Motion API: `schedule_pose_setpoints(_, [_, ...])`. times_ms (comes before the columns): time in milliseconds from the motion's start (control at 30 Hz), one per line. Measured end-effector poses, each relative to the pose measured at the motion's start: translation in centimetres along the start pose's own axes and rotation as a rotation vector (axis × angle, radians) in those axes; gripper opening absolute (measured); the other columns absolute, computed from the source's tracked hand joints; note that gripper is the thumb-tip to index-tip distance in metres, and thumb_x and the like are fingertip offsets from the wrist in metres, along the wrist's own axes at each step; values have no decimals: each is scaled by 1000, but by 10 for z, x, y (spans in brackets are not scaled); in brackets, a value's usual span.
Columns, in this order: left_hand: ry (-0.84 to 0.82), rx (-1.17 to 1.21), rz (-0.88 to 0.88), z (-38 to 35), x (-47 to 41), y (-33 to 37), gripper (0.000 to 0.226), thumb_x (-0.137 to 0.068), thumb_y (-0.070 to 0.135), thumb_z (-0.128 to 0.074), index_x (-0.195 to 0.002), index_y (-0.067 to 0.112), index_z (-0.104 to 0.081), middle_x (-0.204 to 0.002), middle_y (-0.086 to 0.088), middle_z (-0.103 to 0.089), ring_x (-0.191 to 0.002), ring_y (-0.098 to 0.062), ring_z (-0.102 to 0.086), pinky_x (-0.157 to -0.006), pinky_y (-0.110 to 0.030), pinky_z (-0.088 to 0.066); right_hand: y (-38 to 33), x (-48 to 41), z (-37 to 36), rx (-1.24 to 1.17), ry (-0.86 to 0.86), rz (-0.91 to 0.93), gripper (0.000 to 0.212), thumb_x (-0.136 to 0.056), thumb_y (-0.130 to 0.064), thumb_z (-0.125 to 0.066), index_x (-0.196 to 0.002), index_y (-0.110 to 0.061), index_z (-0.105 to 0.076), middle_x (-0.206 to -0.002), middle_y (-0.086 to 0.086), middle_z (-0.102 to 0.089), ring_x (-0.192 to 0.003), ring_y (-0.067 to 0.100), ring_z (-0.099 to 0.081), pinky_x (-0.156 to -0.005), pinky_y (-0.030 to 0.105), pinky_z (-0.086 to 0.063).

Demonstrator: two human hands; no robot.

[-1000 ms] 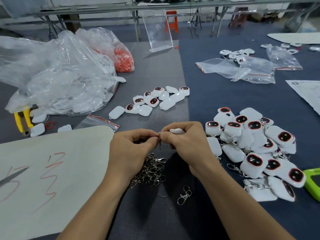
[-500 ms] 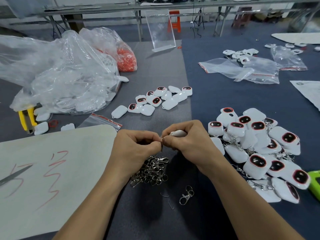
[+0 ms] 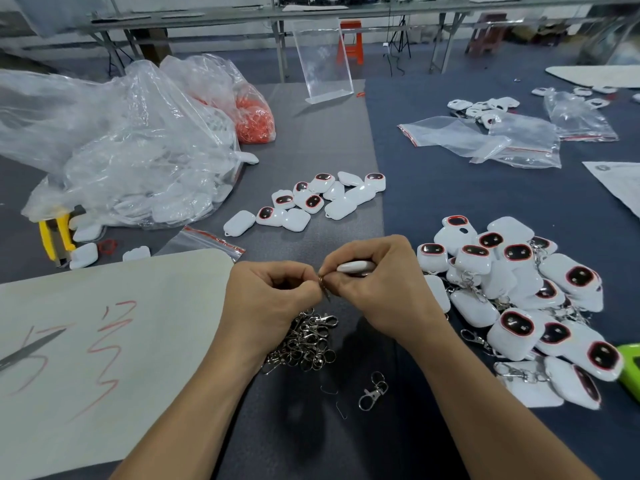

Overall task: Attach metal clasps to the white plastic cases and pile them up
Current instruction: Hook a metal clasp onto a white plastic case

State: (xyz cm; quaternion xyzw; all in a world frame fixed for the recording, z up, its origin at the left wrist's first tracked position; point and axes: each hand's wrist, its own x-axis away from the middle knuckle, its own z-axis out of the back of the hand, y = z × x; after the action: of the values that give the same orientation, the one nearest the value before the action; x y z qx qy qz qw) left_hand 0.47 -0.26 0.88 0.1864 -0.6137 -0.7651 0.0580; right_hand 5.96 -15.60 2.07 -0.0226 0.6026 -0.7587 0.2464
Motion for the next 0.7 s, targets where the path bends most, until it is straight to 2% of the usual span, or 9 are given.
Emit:
schedule_pose_setpoints(133, [30,-4,12,0,-1,1,17,-53,30,-62,-59,19,-74,-47,7,-47,-49,-10,-35,-47,-21,-26,-1,0,1,-3,-15,28,21,-77,1,-76,-72,-19,-79,-70,-5,-74,-66,12,-68,-61,26,-52])
schedule_pose_setpoints(300, [12,68,117,0,-2,2,19,-49,27,-63,-57,11,-70,-56,-7,-44,-60,-20,-34,-59,-38,-23,-3,2,0,29,21,66,21,-76,1,-80,-72,-20,-80,-72,-9,-75,-67,10,-70,-63,21,-50])
schedule_pose_setpoints(400, [-16,73,115,1,-2,2,18,-49,26,-64,-53,9,-66,-53,-5,-45,-58,-18,-37,-56,-32,-28,-5,2,0,36,33,82,23,-76,-2,-81,-71,-25,-79,-73,-10,-75,-68,9,-70,-63,20,-51])
schedule_pose_setpoints(500, [23,54,78,2,-4,2,19,-50,29,-64,-56,11,-67,-52,1,-45,-54,-11,-36,-50,-24,-28,-1,1,-3,52,29,-26,21,-77,-9,-80,-71,-29,-79,-69,-10,-74,-65,6,-69,-61,20,-52])
schedule_pose_setpoints(567, [142,-112,-4,10,-7,-2,19,-52,35,-63,-61,20,-72,-50,9,-45,-50,-5,-36,-47,-19,-28,7,1,-3,129,79,-156,18,-78,-14,-79,-77,-32,-81,-69,-13,-74,-66,1,-67,-60,15,-50])
schedule_pose_setpoints(633, [277,-427,-98,23,-11,-5,19,-55,37,-61,-68,26,-70,-48,10,-47,-47,-3,-41,-48,-15,-32,12,-1,-1,238,109,-239,25,-83,-15,-72,-96,-35,-79,-82,-17,-75,-76,-3,-67,-62,7,-46])
schedule_pose_setpoints(700, [280,-761,-206,29,-10,-5,12,-60,34,-61,-61,22,-60,-52,7,-50,-53,-8,-47,-53,-21,-36,14,-3,2,233,114,-276,31,-87,-14,-62,-106,-39,-65,-95,-13,-74,-79,1,-66,-66,15,-49])
